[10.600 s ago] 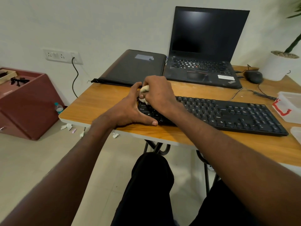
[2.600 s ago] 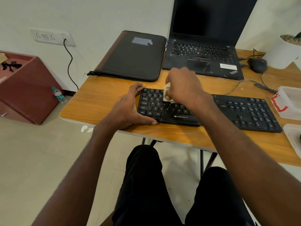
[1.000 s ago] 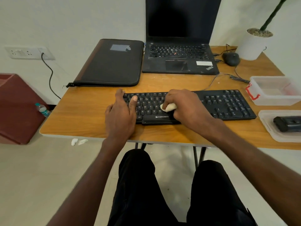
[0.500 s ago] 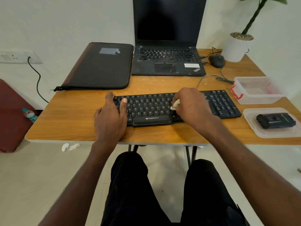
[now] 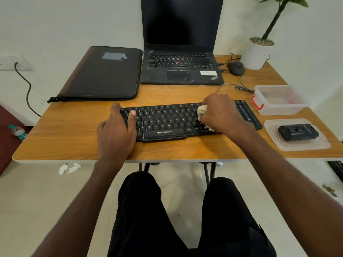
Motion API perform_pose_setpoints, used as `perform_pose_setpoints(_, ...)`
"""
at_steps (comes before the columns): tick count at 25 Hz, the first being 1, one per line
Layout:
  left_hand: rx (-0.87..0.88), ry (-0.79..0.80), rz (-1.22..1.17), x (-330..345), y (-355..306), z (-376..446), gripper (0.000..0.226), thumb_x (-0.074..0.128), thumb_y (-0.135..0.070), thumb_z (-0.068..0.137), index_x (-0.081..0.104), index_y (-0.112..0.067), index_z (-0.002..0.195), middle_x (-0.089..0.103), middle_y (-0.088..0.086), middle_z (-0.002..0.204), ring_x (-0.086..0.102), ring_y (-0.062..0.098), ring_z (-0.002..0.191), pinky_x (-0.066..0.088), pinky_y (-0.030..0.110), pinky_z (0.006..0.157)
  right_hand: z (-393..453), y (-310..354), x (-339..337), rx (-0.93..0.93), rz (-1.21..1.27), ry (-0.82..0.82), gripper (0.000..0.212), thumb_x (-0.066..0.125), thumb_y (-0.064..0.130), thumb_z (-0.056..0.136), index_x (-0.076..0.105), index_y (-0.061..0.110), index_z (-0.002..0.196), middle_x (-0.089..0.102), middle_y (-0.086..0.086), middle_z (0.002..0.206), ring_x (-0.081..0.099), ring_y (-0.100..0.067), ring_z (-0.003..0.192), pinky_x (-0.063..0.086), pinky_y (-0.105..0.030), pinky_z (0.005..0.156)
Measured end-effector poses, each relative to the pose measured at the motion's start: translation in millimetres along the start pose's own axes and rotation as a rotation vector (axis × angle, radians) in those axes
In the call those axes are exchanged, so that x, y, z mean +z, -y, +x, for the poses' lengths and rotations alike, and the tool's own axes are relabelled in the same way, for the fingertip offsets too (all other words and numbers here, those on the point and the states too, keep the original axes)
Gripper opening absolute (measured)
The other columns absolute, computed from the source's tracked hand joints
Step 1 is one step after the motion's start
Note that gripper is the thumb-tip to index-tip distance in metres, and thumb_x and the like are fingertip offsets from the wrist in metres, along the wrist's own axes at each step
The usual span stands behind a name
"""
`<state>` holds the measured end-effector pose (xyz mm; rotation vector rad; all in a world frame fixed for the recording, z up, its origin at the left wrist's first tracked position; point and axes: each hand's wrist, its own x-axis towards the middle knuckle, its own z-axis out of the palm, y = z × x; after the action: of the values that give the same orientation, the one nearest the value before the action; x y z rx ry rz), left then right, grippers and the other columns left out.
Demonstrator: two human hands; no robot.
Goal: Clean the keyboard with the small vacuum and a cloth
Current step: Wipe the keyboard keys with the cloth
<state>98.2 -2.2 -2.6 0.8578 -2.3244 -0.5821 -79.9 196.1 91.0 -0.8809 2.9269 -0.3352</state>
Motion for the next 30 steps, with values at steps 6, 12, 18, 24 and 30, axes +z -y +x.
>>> perform_pose_setpoints(6, -0.006, 0.022, -0.008, -1, -2, 0, 0.053, 0.035, -0.057, 0.111, 0.039, -0.017, 0.146, 0.06, -0.006, 0.103, 0.071, 0.026, 0.093, 0.051, 0.061, 0.105, -18, 31, 3, -0.084, -0.04, -0.08, 0.023, 0.079, 0.023, 0.087, 0.06, 0.013, 0.096, 0.053, -0.006, 0.086, 0.051, -0.024, 0.08, 0.04, -0.034, 0.066)
perform_pose_setpoints(12, -0.084, 0.189, -0.134, -13, 5, 7, 0.086, 0.055, -0.074, 0.096, 0.03, -0.02, 0.159, 0.056, 0.01, 0.151, 0.056, 0.032, 0.129, 0.033, 0.062, 0.121, -9, 55, 30, -0.08, 0.55, -0.031, 0.027, 0.084, 0.021, 0.083, 0.078, 0.017, 0.109, 0.075, -0.003, 0.098, 0.068, -0.014, 0.083, 0.049, -0.023, 0.062)
perform_pose_setpoints(18, -0.115, 0.624, -0.171, -37, 42, 27, 0.164, 0.087, -0.091, 0.031, -0.001, -0.049, 0.163, 0.026, -0.004, 0.171, 0.031, 0.033, 0.153, 0.033, 0.062, 0.123, -19, 73, 50, -0.294, 0.326, 0.029, 0.05, 0.087, 0.016, 0.08, 0.071, 0.026, 0.125, 0.057, 0.003, 0.117, 0.056, -0.015, 0.106, 0.051, -0.033, 0.091)
perform_pose_setpoints(24, 0.0, 0.566, -0.197, -41, 51, 28, 0.158, 0.091, -0.084, 0.035, 0.008, -0.043, 0.163, 0.038, -0.007, 0.166, 0.041, 0.025, 0.149, 0.034, 0.056, 0.124, -28, 118, 59, -0.467, 0.516, 0.025, 0.04, 0.078, 0.005, 0.078, 0.074, 0.027, 0.111, 0.073, 0.007, 0.107, 0.065, -0.012, 0.098, 0.057, -0.037, 0.084)
perform_pose_setpoints(30, 0.007, 0.554, -0.22, -43, 49, 27, 0.153, 0.091, -0.083, 0.034, 0.012, -0.044, 0.16, 0.043, -0.008, 0.161, 0.048, 0.023, 0.142, 0.036, 0.056, 0.122, -3, 142, 49, -0.432, 0.256, 0.067, 0.021, 0.075, 0.018, 0.084, 0.08, 0.023, 0.104, 0.069, 0.003, 0.086, 0.062, -0.016, 0.083, 0.049, -0.028, 0.061)
